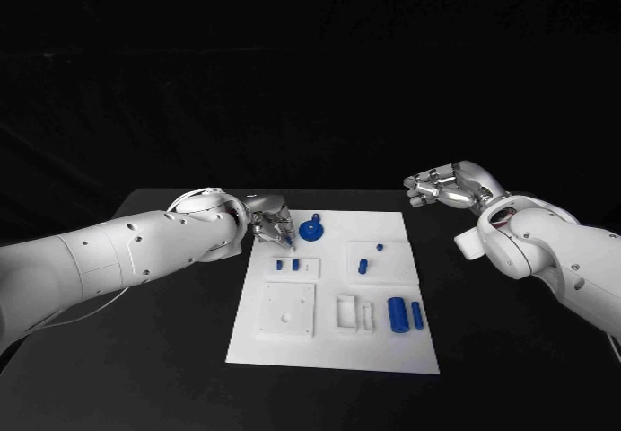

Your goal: Assemble the parts on the task board

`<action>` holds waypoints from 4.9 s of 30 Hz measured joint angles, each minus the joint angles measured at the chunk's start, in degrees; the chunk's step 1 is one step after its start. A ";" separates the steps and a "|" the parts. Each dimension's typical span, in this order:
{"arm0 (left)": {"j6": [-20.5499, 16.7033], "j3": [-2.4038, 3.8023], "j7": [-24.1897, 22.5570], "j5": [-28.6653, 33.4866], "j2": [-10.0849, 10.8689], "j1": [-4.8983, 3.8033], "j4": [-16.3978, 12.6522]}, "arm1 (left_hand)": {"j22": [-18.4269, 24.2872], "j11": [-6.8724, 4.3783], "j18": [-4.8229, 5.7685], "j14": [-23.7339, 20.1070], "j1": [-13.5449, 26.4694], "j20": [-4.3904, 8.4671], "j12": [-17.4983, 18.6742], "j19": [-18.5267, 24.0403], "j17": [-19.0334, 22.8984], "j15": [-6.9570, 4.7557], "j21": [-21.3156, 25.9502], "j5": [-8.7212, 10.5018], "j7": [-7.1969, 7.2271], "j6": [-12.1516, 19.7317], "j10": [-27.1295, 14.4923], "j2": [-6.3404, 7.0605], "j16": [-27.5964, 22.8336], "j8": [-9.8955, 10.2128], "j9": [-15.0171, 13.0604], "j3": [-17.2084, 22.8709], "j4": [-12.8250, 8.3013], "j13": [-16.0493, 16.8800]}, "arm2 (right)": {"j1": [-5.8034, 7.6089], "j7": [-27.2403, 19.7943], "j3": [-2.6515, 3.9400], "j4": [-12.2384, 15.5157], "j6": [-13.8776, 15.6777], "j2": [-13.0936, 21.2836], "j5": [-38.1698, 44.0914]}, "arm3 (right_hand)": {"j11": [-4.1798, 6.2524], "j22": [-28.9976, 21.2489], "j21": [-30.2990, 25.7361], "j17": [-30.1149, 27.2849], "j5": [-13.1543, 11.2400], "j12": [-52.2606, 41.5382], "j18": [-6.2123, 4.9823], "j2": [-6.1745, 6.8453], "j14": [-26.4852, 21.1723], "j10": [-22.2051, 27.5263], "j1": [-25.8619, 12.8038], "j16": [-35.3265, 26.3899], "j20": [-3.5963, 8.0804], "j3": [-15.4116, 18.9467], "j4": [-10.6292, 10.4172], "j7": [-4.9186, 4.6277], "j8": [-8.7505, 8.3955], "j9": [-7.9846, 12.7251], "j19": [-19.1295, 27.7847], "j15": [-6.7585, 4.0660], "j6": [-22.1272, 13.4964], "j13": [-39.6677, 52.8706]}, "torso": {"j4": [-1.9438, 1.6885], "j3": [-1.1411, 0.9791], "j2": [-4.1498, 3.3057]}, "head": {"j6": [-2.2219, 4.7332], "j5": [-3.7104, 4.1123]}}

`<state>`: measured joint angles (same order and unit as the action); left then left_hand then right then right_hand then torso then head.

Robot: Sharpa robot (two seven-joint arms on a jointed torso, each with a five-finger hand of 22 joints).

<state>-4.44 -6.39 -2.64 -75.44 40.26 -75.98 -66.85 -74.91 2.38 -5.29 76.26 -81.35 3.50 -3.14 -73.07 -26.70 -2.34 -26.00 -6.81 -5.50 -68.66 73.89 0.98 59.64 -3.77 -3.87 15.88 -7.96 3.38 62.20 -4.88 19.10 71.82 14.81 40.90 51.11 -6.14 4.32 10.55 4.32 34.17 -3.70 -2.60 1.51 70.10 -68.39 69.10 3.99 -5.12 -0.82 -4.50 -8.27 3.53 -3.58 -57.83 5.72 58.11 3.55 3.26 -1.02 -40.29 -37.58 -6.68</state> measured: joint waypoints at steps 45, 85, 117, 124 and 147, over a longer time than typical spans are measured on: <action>1.49 -0.89 -0.48 0.18 -0.84 0.26 0.85 | -0.02 0.10 -0.46 -0.01 -0.38 -0.02 -0.01 -0.01 0.06 0.01 0.00 0.00 -0.18 0.25 -0.29 -0.07 -0.22 0.17 0.06 -0.01 0.01 0.10 | 0.00 -0.02 0.00 -0.02 0.01 0.03 0.00 | 0.00 0.00 0.00 0.00 0.00 0.00 0.00 0.00 0.00 0.00 0.00 0.00 0.00 -0.17 -0.18 0.00 0.00 0.00 0.00 0.00 0.00 0.00 | 0.01 -0.03 0.02 | -0.17 0.18; 3.20 -1.02 1.31 -1.99 -1.62 0.10 0.33 | 0.00 0.56 -0.01 -2.58 -0.68 -0.51 0.00 1.54 -0.19 0.49 0.85 1.31 -0.10 0.52 -1.05 -0.23 0.50 0.51 0.06 -0.95 0.64 0.03 | 0.00 -0.02 0.00 -0.14 0.00 -0.18 0.00 | 0.00 0.00 0.00 0.00 0.00 0.00 0.00 0.00 0.00 0.00 0.00 0.00 0.00 -0.16 -0.16 0.00 0.00 0.00 0.00 0.00 0.00 0.00 | -0.01 -0.04 0.00 | -0.37 0.43; 2.15 -1.25 2.39 -2.36 -0.89 0.30 1.22 | -0.02 3.16 -1.91 -4.31 -1.24 -1.88 -0.39 2.03 2.01 2.24 2.19 2.21 -0.06 12.73 -8.89 3.78 1.14 0.12 0.34 1.90 1.44 -0.04 | -0.10 0.08 0.00 -0.08 -0.69 -0.29 3.30 | -0.07 1.25 2.92 1.19 -5.79 0.19 -0.53 1.42 5.81 2.26 5.04 1.13 1.94 -5.97 9.46 -0.11 0.00 -0.01 -4.28 -2.10 0.52 -0.08 | -0.01 0.02 0.03 | -0.02 0.34; 0.40 -1.22 2.68 -0.87 -0.28 0.40 2.88 | -0.02 2.24 -2.31 -5.32 -2.34 -1.56 -0.39 3.02 3.62 1.61 1.49 1.50 -1.25 9.37 -5.62 3.69 -2.31 0.12 0.24 5.62 -0.62 -0.01 | -0.17 0.18 0.00 -0.17 -3.15 -0.33 10.07 | 2.21 7.03 12.47 8.31 -7.76 0.23 -0.93 1.89 13.99 -3.04 5.50 7.51 7.00 -9.66 13.81 1.11 0.00 -0.25 -12.14 -6.44 5.02 -0.08 | 0.00 0.00 0.04 | 0.41 0.87; -11.79 0.12 -6.38 39.32 3.09 -0.76 -0.29 | 14.28 2.07 -0.35 -4.64 2.12 -4.32 -0.39 8.79 17.09 4.35 21.81 1.67 -1.43 7.77 -2.57 2.42 -43.36 0.12 0.26 -0.41 2.12 0.00 | -0.20 6.61 -3.17 0.21 -9.84 -2.37 41.62 | 1.75 25.04 29.29 26.60 -16.05 0.23 -2.68 3.11 13.82 0.16 1.97 16.67 7.85 -19.03 19.41 1.83 0.00 -0.10 -5.06 -7.48 7.34 -0.20 | -0.02 0.05 0.05 | 1.95 4.28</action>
<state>-16.23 -6.27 -9.02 -36.12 43.35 -76.74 -67.14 -60.63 4.45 -5.64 71.62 -79.23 -0.82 -3.53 -64.29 -9.61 2.01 -4.19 -5.14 -6.94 -60.90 71.32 3.40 16.28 -3.65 -3.62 15.47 -5.84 3.38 62.01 1.72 15.93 72.03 4.98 38.53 92.74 -4.39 29.36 39.83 30.93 18.12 -3.47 -5.28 4.62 83.92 -68.23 71.07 20.66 2.73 -19.86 14.91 -6.45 3.53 -3.68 -62.88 -1.76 65.45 3.35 3.24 -0.96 -40.23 -35.63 -2.40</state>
